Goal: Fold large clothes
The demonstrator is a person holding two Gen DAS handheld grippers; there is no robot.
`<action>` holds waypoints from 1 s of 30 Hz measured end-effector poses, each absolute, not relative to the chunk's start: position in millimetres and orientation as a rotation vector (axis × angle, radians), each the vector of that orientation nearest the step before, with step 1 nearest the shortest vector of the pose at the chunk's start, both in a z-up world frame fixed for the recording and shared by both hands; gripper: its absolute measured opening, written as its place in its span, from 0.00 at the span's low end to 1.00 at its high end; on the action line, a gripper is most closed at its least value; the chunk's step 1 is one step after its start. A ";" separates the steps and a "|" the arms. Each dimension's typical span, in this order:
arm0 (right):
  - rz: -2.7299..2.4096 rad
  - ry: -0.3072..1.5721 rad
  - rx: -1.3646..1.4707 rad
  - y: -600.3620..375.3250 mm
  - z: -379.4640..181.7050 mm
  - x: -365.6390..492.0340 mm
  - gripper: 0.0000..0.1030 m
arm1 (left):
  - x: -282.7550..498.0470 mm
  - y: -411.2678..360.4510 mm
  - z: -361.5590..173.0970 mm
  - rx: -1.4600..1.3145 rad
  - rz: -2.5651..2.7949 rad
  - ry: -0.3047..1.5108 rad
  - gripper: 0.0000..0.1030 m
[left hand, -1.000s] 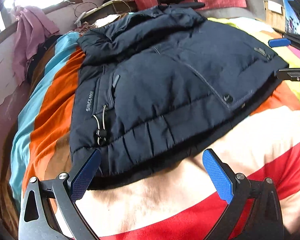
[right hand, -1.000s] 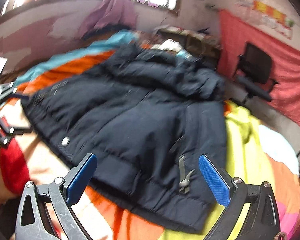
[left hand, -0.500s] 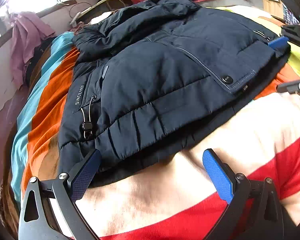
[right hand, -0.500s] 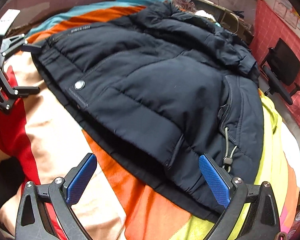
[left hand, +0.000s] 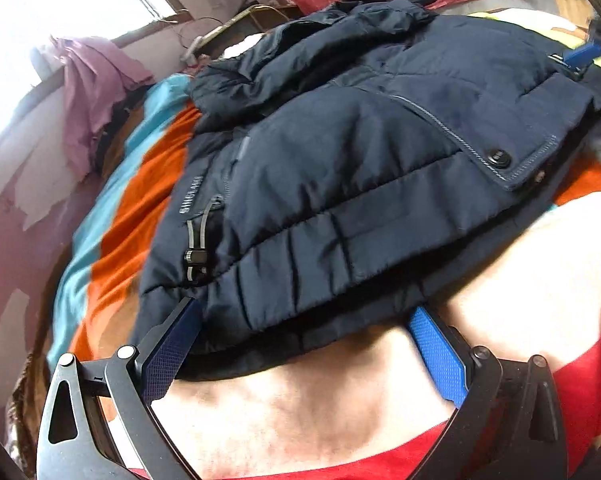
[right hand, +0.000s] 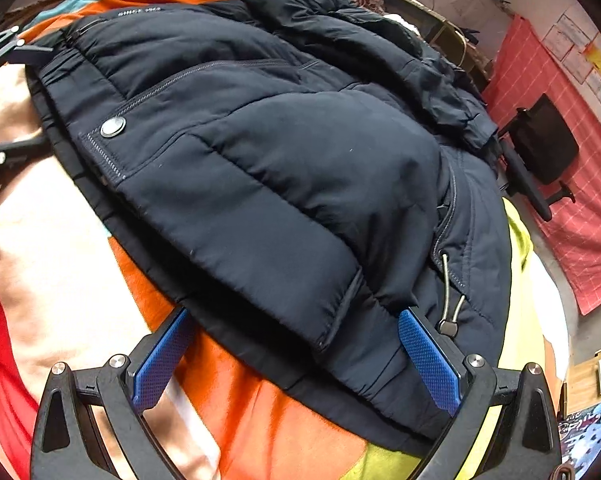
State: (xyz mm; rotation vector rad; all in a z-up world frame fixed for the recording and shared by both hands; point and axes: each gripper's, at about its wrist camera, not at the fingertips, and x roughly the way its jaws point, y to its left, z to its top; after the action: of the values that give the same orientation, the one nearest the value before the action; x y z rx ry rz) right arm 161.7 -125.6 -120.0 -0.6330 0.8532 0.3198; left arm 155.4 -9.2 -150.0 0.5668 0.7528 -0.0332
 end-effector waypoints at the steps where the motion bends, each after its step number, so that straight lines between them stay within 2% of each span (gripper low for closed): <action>1: 0.317 0.834 -0.625 -125.8 -116.4 161.5 0.99 | 154.8 -8.5 -149.8 0.568 -0.033 0.746 0.97; 5: 0.275 0.721 -0.556 -132.9 -93.2 162.1 0.97 | 151.8 -11.4 -149.0 0.596 -0.038 0.714 0.97; 9: 0.311 0.750 -0.500 -136.9 -91.4 164.3 0.89 | 156.0 -8.9 -147.4 0.598 -0.006 0.700 0.97; 16: 0.325 0.740 -0.522 -131.8 -91.2 159.1 0.87 | 160.6 1.2 -125.6 0.568 -0.020 0.632 0.97; 22: 0.324 0.694 -0.504 -131.5 -84.1 154.8 0.74 | 157.8 0.2 -111.3 0.560 -0.054 0.590 0.94; 23: 0.326 0.689 -0.504 -131.1 -83.3 154.2 0.72 | 158.5 1.1 -109.0 0.544 -0.066 0.595 0.91; 25: 0.341 0.684 -0.502 -130.4 -82.1 152.7 0.62 | 158.3 0.2 -108.8 0.522 -0.100 0.618 0.74; 26: 0.351 0.685 -0.501 -129.6 -82.3 152.0 0.59 | 157.6 -1.9 -109.8 0.521 -0.113 0.630 0.71; 28: 0.378 0.696 -0.498 -127.7 -83.9 151.9 0.45 | 154.1 -7.9 -112.2 0.537 -0.137 0.638 0.54; 30: 0.383 0.715 -0.488 -127.0 -86.9 153.8 0.39 | 150.4 -13.6 -113.1 0.558 -0.164 0.634 0.43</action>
State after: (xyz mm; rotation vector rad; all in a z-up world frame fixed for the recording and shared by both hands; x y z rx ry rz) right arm 153.8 -127.0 -86.9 -0.4885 0.7153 0.3829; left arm 150.4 -13.6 -113.1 0.5579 0.6338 -0.1636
